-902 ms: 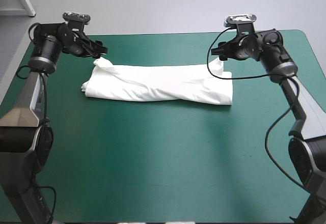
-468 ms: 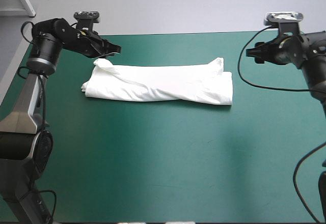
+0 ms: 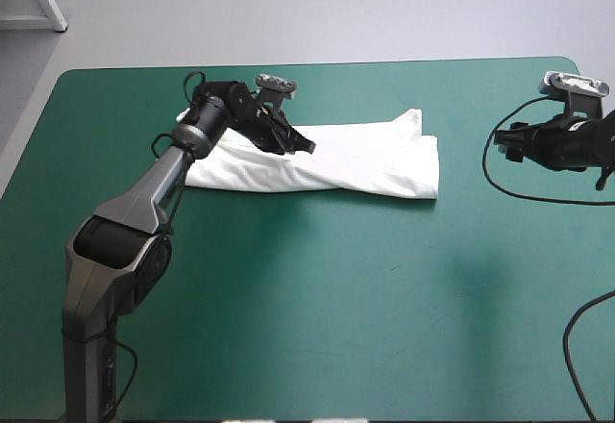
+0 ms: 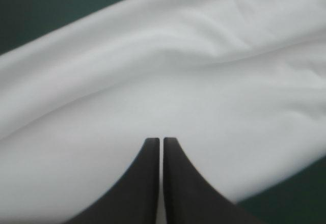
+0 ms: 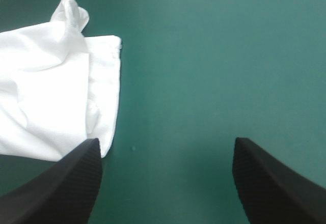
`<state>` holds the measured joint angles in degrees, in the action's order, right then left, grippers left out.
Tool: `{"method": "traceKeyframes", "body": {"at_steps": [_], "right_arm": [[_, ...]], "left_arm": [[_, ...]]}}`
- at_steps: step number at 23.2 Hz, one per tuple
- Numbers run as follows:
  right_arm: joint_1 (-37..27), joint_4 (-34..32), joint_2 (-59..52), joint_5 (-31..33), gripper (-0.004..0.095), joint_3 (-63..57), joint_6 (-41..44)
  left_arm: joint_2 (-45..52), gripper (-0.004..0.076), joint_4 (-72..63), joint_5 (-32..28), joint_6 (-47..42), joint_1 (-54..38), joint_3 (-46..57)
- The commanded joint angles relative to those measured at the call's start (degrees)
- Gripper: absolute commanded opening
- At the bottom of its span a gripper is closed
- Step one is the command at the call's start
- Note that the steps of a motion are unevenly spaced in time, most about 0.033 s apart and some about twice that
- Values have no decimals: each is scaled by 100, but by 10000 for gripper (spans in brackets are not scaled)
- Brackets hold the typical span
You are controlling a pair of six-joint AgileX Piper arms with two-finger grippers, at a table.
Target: Fold the cloth
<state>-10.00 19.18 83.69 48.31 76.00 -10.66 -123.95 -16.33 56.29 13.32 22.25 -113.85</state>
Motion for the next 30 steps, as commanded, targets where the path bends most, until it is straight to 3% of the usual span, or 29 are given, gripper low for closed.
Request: {"method": "traceKeyframes", "body": {"at_steps": [1, 6, 12, 15, 22, 30], "right_arm": [[-40, 640, -61, -346, 675, -6, -357], [-40, 1628, 718, -320, 675, -48, -541], [-40, 3479, 1914, -270, 675, -48, -1502], [-30, 3930, 2146, -270, 675, -48, -1737], [329, 3930, 2334, -420, 675, -48, -1776], [1169, 3533, 2334, -1163, 675, -48, -1474]], "left_arm": [[81, 19, 427, -268, -317, 230, -154], [-288, 19, 836, -218, -498, 490, -154], [-313, 19, 836, -114, -528, 567, -154], [-313, 19, 836, -89, -528, 567, -154], [-313, 19, 836, -113, -528, 567, -154], [-313, 19, 836, 12, -528, 567, -154]]}}
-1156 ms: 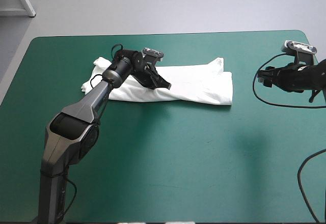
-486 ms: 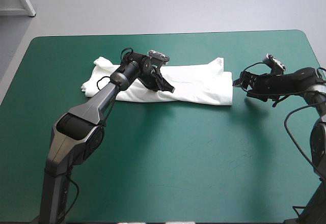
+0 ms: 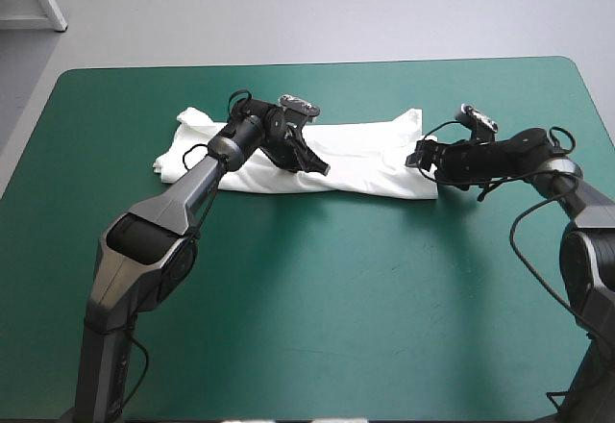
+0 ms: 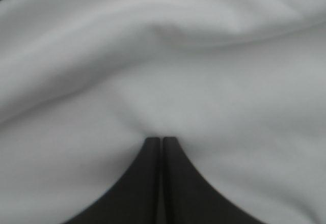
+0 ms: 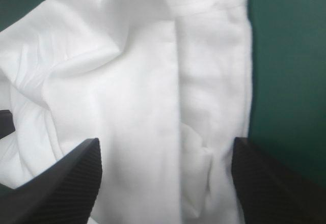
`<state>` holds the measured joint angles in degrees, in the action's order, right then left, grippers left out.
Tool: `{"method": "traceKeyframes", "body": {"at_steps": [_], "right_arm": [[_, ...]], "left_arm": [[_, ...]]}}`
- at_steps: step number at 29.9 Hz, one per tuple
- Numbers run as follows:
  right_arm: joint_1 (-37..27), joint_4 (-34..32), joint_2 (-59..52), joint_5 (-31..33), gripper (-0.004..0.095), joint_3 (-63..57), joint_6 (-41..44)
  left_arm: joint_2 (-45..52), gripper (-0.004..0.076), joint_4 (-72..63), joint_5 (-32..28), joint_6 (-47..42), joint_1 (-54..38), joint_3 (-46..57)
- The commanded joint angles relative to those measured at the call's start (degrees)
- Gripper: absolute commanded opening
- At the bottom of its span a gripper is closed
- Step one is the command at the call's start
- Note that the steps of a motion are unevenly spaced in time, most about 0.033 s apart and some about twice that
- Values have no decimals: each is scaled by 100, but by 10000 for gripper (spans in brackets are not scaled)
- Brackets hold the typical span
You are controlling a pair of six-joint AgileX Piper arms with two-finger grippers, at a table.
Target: Fold the cloth
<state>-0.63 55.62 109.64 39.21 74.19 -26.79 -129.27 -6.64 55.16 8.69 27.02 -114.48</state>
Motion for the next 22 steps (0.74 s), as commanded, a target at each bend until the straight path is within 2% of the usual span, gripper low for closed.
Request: {"method": "traceKeyframes", "body": {"at_steps": [1, 5, 9, 13, 18, 22], "right_arm": [[308, -206, -262, -386, 675, 133, 231], [611, -342, -247, -721, 662, 133, 308], [821, -320, -78, -813, 563, 133, 335], [1016, -276, 232, -892, 384, 143, 347], [1086, -256, 270, -1011, 0, 308, 171], [1086, -343, 157, -823, -13, 698, 172]], "left_arm": [[219, 19, -133, 147, -65, 89, -92], [219, 19, -133, 167, -65, 89, -92], [219, 19, -133, 236, -65, 89, -92], [229, 19, -133, 273, 29, 89, -92], [229, 19, -82, 260, 45, 89, -92], [229, 19, -69, 260, 45, 89, -92]]}}
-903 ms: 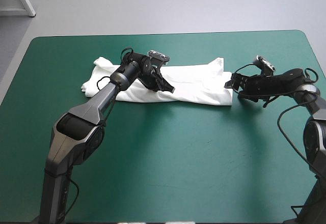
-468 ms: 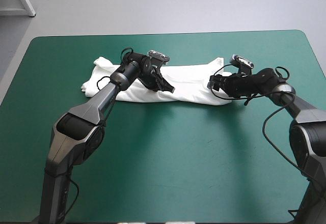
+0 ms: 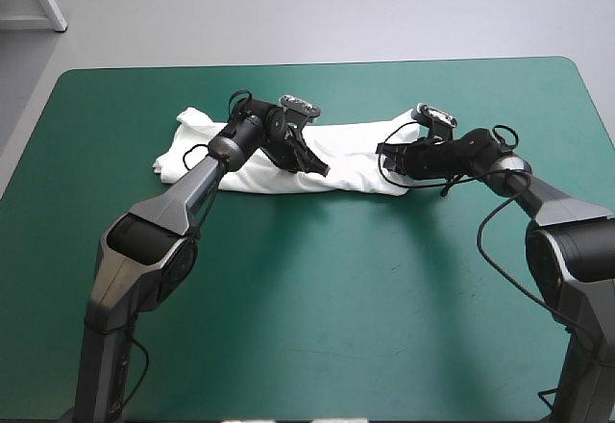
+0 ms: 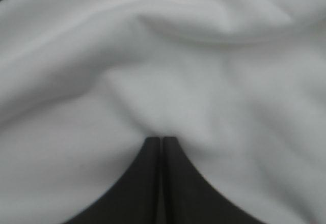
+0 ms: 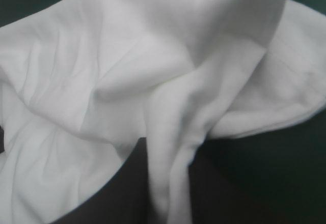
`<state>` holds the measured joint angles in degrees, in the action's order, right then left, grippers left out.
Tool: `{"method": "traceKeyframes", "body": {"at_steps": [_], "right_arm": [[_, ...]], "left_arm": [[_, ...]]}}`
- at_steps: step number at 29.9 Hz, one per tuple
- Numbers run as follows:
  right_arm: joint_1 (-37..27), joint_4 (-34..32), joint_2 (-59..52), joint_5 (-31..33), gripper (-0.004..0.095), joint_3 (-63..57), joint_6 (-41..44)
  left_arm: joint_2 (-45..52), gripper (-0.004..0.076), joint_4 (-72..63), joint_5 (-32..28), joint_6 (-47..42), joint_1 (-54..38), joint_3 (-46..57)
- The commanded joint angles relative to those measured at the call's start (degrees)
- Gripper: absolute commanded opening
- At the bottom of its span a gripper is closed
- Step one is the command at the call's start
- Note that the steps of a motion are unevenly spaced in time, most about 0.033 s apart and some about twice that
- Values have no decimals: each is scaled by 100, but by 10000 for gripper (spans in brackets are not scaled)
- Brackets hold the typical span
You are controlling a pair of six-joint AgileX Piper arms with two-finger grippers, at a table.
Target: Fold the cloth
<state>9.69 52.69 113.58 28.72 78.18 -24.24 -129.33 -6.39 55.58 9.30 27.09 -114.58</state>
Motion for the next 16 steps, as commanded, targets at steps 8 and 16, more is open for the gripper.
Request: {"method": "traceKeyframes", "body": {"at_steps": [8, 16], "right_arm": [[54, -477, -602, 1089, -13, 1368, 444], [104, -670, -602, 1963, -13, 2617, 1008]], "left_arm": [[235, 19, -81, 180, -16, 83, -81], [235, 19, -107, 155, -16, 83, -81]]}}
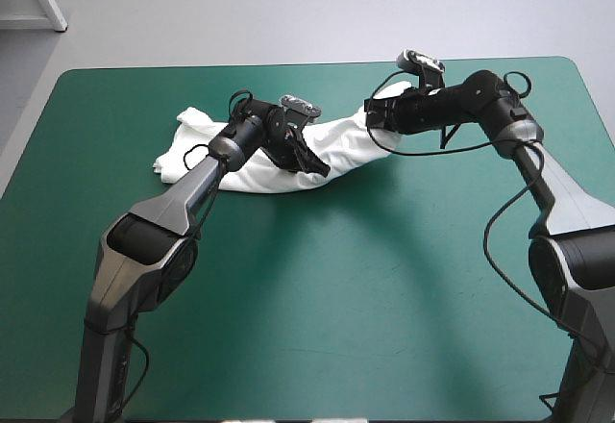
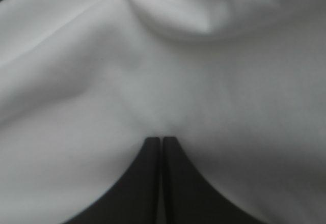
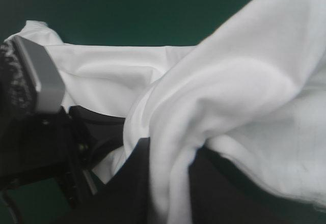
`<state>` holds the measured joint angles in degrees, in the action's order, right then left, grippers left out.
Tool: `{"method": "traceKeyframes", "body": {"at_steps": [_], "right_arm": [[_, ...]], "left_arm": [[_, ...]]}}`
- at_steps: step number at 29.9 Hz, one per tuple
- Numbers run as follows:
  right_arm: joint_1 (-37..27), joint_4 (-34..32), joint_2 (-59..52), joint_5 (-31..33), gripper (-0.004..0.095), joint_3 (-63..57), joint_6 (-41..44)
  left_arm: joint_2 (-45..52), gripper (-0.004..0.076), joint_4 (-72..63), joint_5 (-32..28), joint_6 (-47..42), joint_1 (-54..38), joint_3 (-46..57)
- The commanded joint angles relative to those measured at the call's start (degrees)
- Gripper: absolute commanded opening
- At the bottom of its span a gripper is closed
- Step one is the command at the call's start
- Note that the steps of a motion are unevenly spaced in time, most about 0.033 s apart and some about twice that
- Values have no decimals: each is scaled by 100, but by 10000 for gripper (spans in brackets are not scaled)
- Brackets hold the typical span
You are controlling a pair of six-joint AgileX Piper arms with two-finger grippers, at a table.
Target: Fold the cloth
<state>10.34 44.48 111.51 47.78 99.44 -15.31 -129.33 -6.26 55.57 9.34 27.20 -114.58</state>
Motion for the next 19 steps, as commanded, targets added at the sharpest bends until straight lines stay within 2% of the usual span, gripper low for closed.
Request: {"method": "traceKeyframes", "body": {"at_steps": [1, 7, 15, 19], "right_arm": [[69, 100, -395, 57, -13, 603, 136], [291, -278, -382, 4, -13, 1100, 365], [391, -296, -282, 30, -13, 1182, 375], [448, -271, -233, 30, -13, 1182, 327]], "left_arm": [[235, 19, -120, 140, -20, 71, -81], [235, 19, -128, 42, -20, 71, -81], [716, 19, 180, 17, -116, -15, -384], [1114, 19, 163, 798, -27, -216, -1051]]}}
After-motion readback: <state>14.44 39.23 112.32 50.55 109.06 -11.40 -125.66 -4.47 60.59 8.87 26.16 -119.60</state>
